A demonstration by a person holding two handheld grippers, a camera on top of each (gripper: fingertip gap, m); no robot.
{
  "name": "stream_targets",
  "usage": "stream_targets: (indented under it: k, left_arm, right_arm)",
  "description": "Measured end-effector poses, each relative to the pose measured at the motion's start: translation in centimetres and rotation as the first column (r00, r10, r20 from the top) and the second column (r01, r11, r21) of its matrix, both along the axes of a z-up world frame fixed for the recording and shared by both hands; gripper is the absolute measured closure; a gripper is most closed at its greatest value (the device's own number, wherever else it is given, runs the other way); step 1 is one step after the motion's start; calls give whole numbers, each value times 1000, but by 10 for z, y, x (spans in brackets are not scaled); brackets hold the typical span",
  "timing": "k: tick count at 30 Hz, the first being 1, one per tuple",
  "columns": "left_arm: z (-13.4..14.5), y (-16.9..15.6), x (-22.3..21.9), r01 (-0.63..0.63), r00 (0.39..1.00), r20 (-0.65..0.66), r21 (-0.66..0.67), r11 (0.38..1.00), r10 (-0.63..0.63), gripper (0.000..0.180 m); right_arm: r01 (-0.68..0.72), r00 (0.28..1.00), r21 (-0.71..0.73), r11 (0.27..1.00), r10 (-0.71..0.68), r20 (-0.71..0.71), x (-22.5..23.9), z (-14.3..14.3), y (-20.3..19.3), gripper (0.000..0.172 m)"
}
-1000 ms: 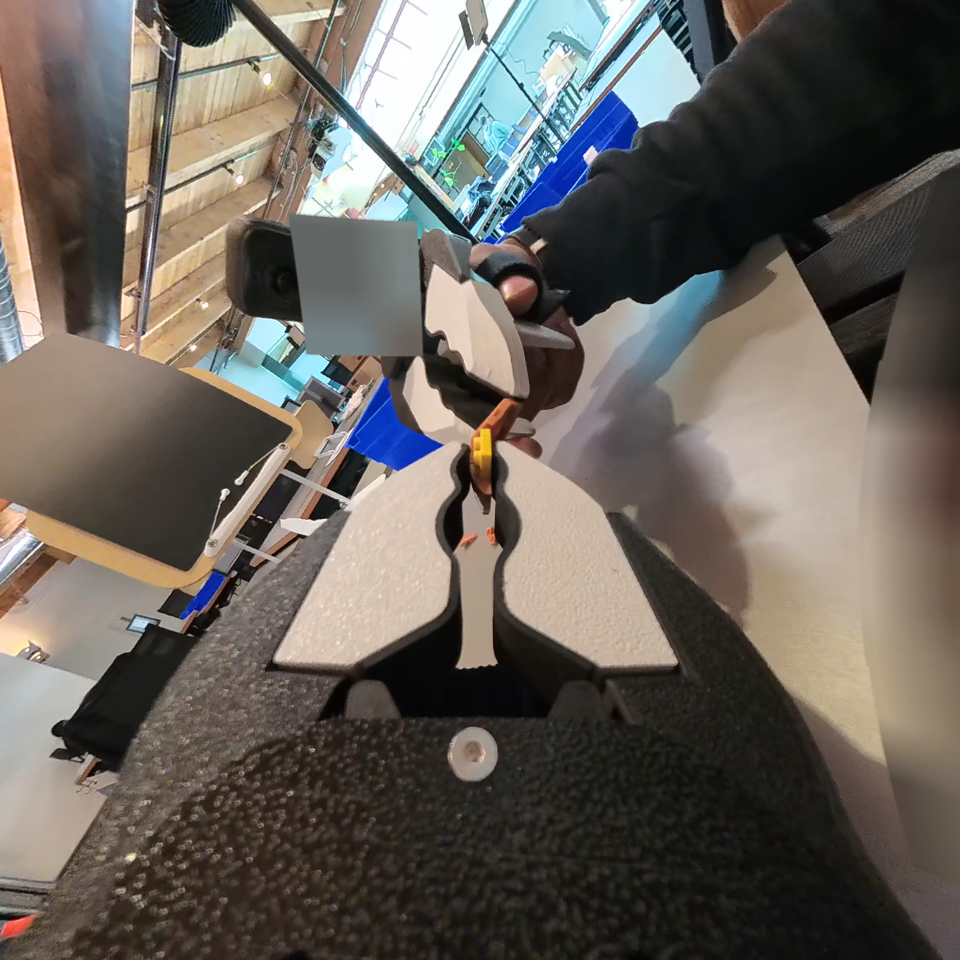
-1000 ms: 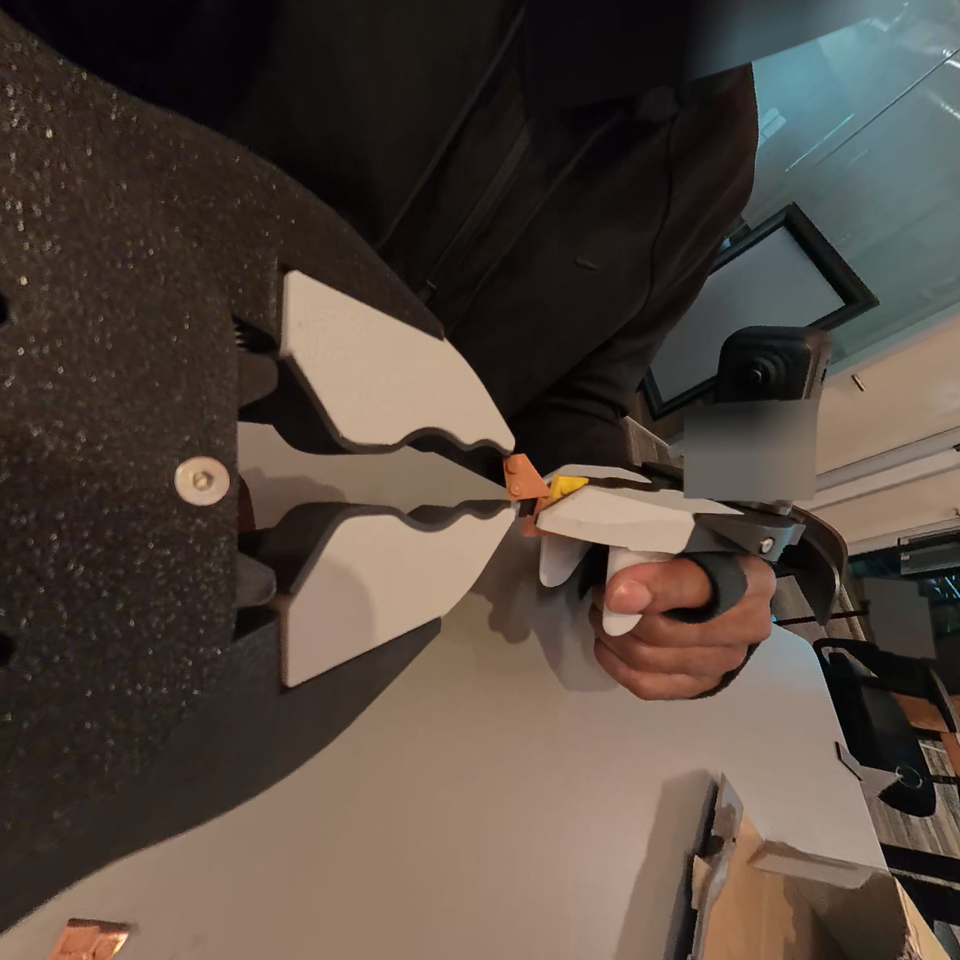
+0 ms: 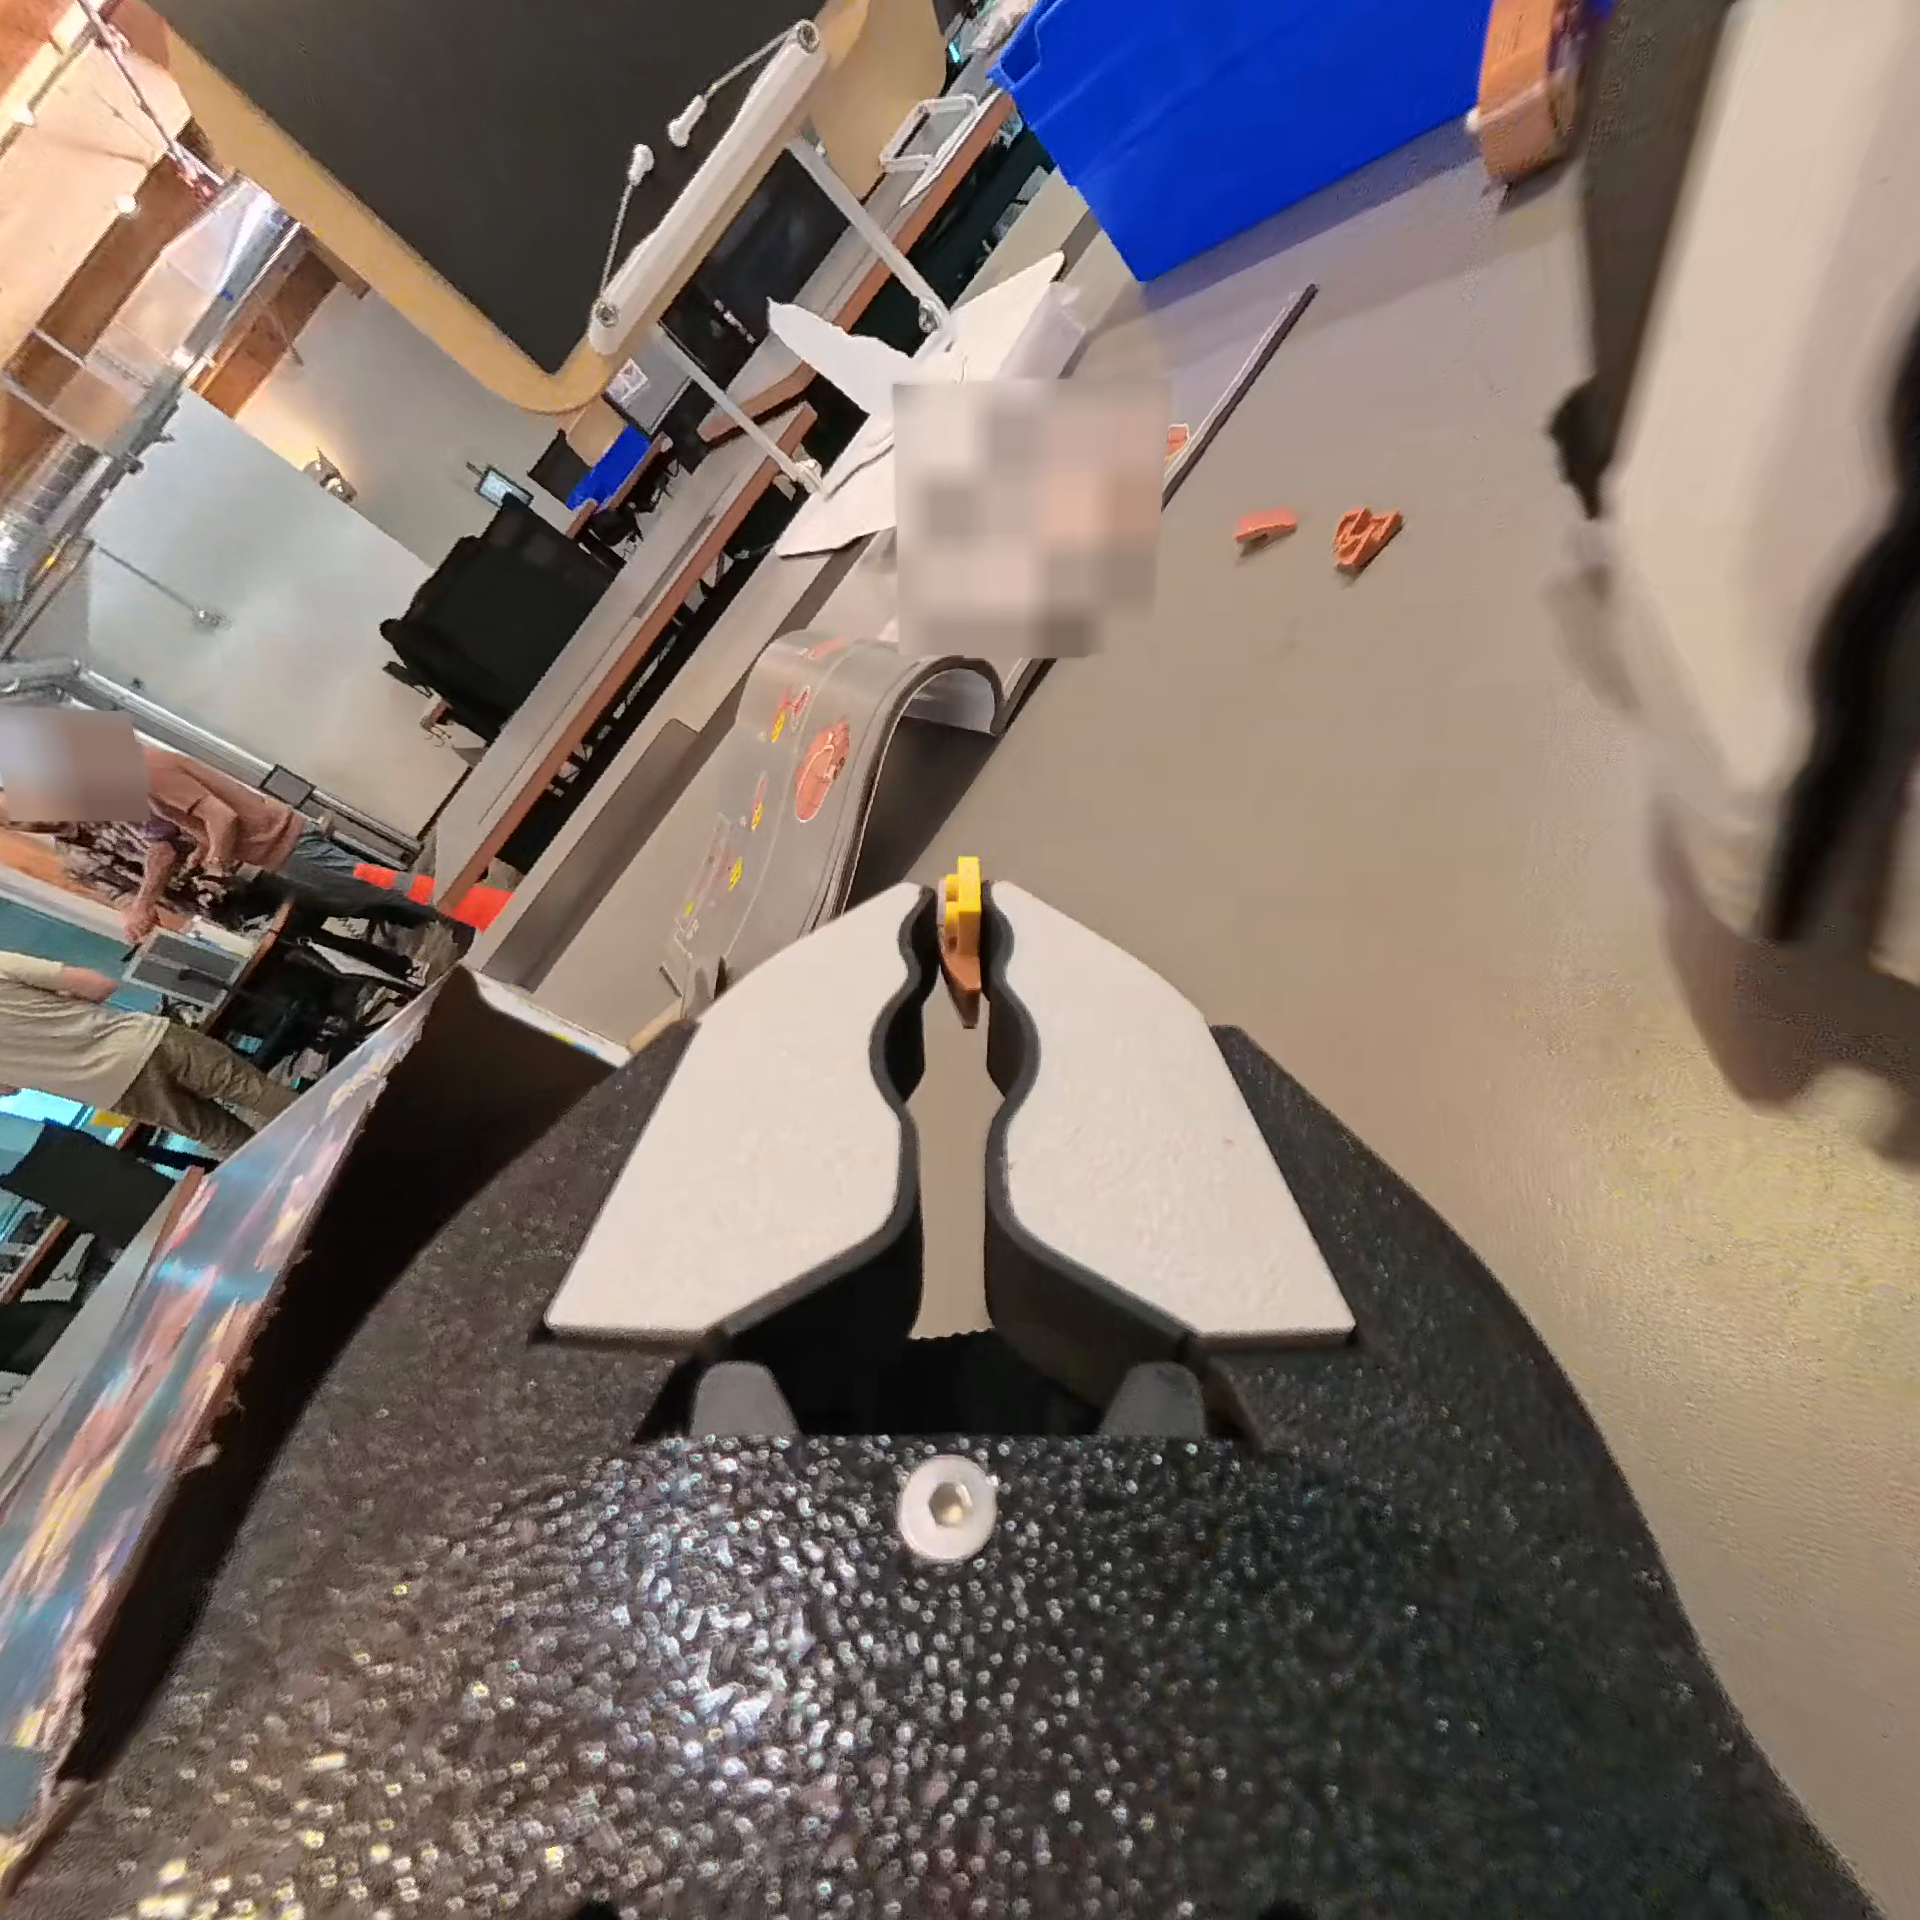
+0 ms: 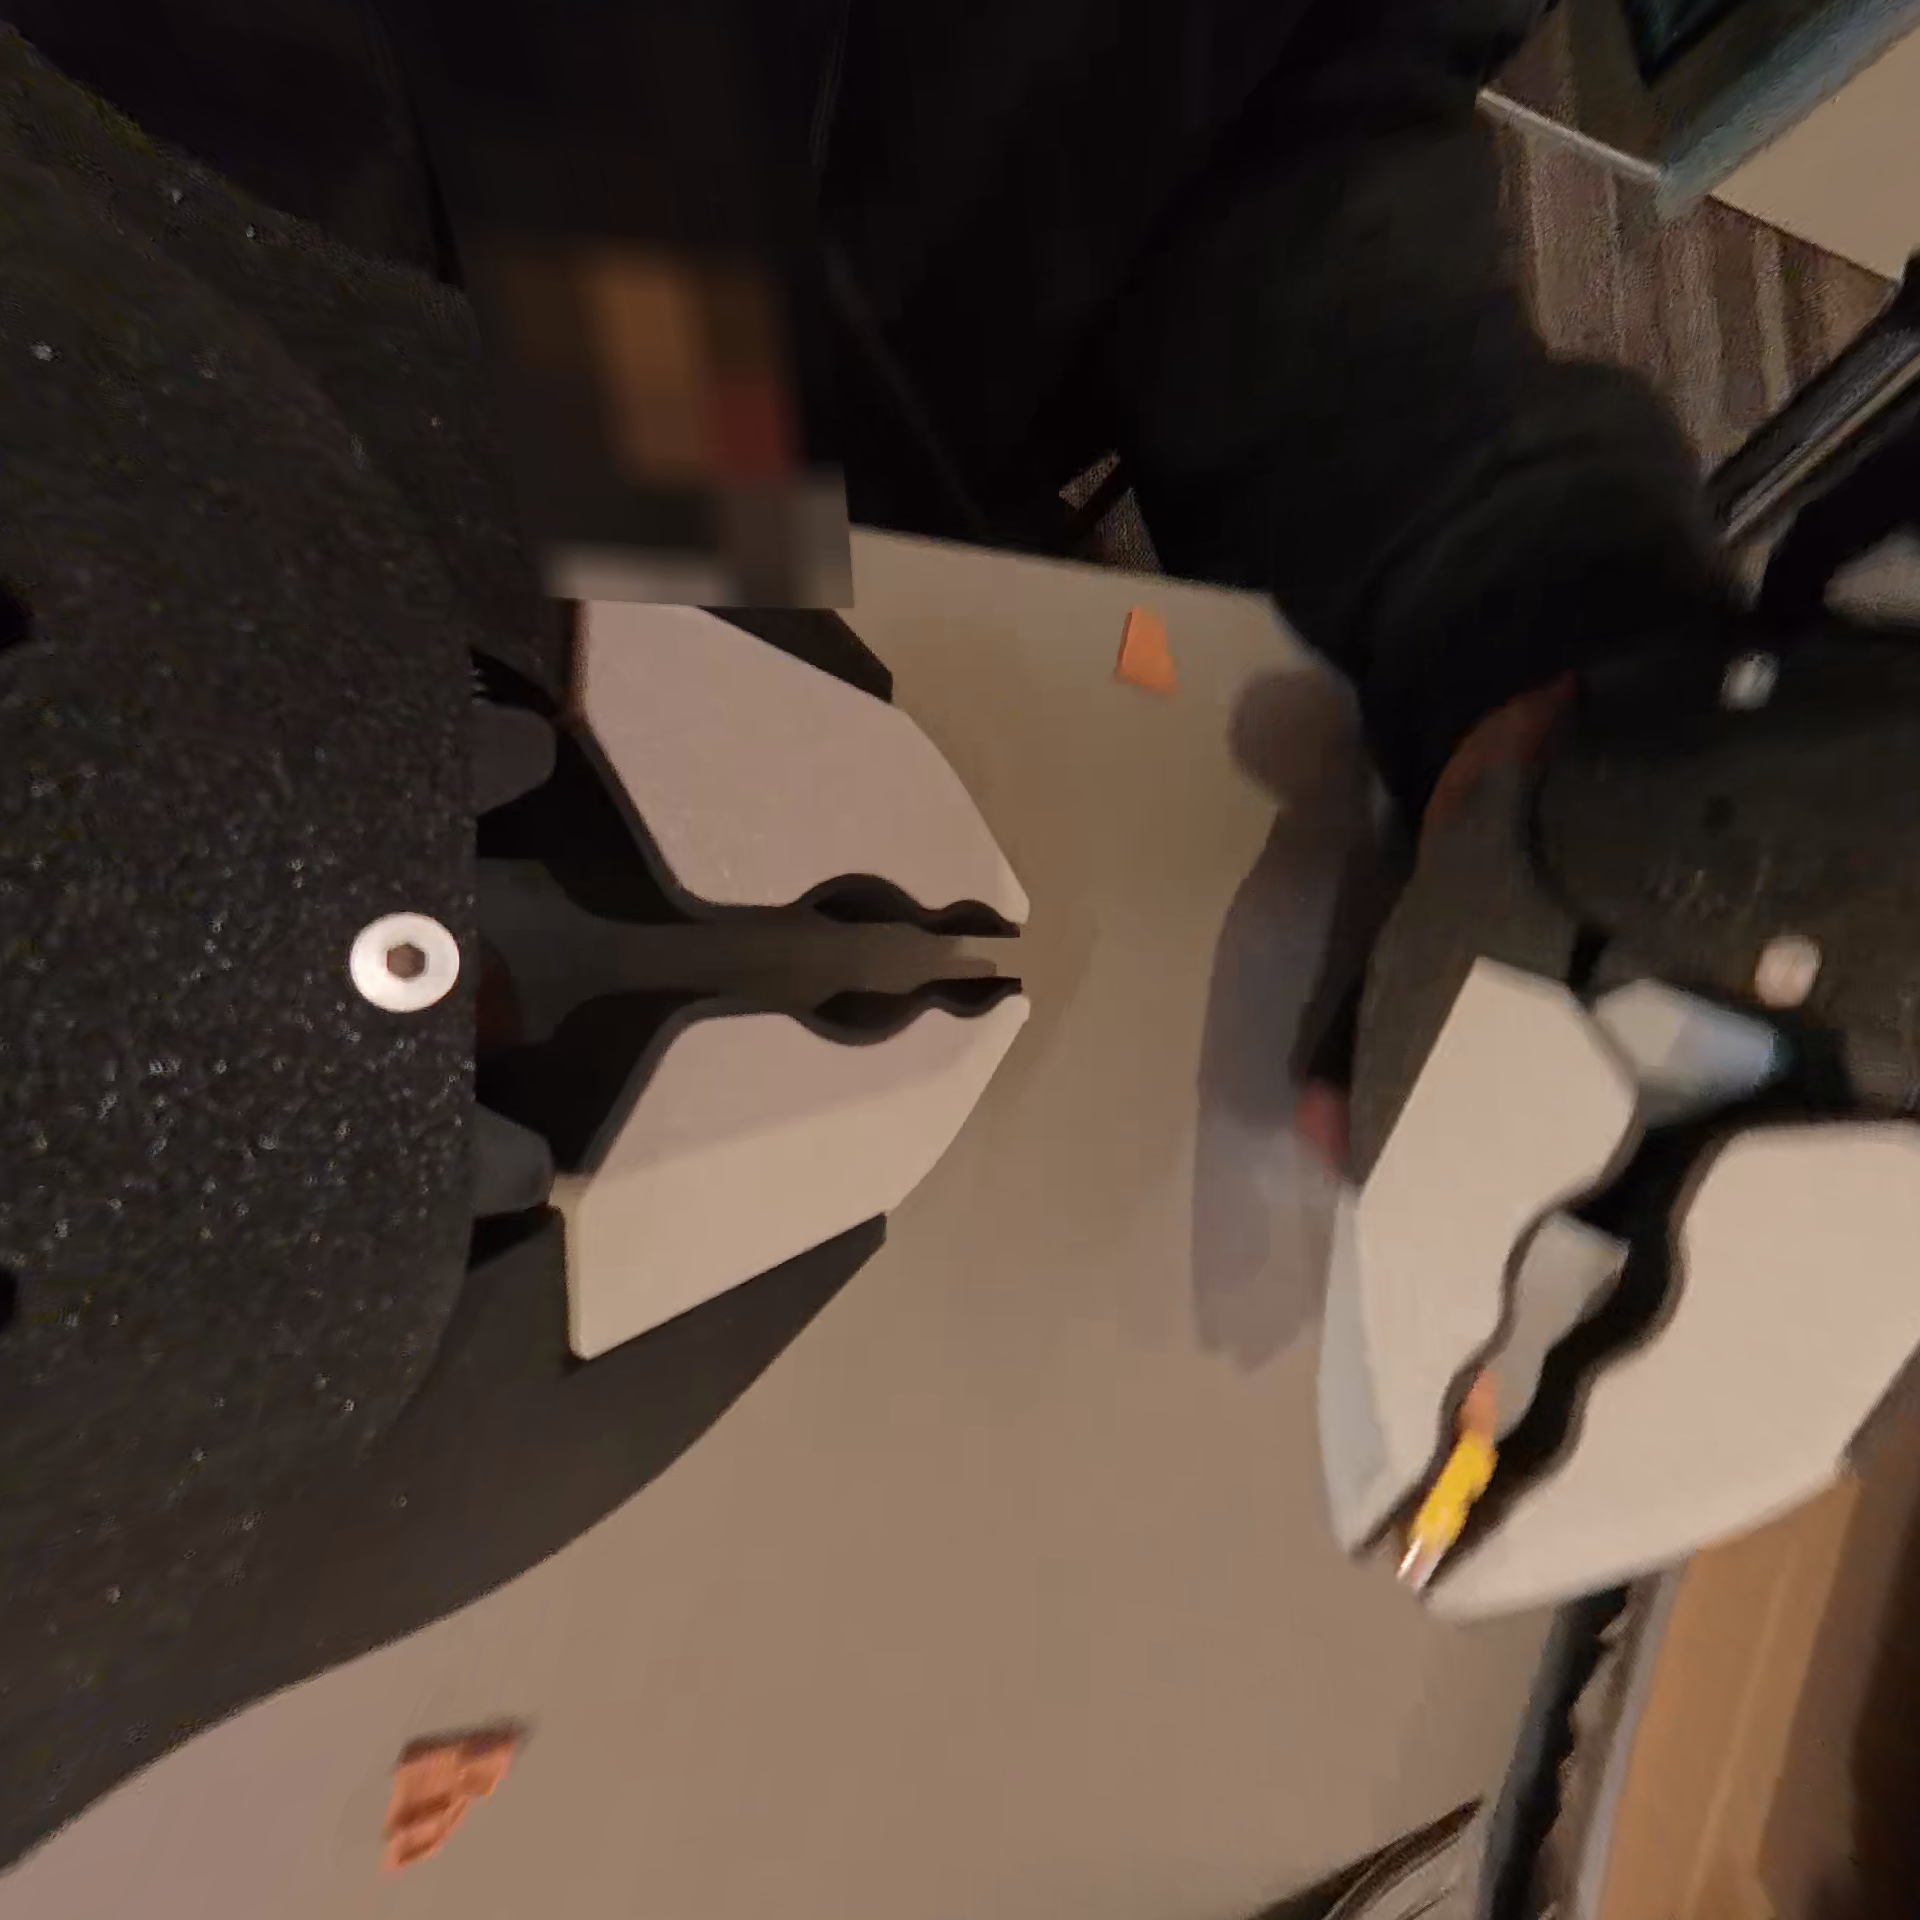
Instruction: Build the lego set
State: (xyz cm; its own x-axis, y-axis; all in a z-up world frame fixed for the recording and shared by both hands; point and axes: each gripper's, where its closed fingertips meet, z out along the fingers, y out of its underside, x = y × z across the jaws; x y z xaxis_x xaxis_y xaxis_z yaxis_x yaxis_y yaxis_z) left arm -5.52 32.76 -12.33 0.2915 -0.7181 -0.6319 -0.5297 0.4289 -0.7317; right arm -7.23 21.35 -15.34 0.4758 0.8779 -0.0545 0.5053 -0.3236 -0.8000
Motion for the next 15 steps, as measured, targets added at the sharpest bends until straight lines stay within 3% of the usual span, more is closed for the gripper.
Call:
stream_targets:
  k: [1,5,8,15]
  left_arm:
    - [1,0,-1,-2,1000,7,-3,1000,2,174]
    - [4,0,-1,-3,1000,27,0,1000,3,174]
    - [6,-2,-1,0,999,34,13,1000,0,174]
    - [10,-9,-2,19,998,67,17,1000,-20,174]
  right_arm:
    - [-19,1000,34,999,18,4,-10,3,-8,163]
    - [-71,997,171,983,65,39,-50,9,-36,157]
    - [-79,990,252,964,46,134,-69,-2,-46,151]
    - [21,955,390,920,-135,265,-78,-14,-43,147]
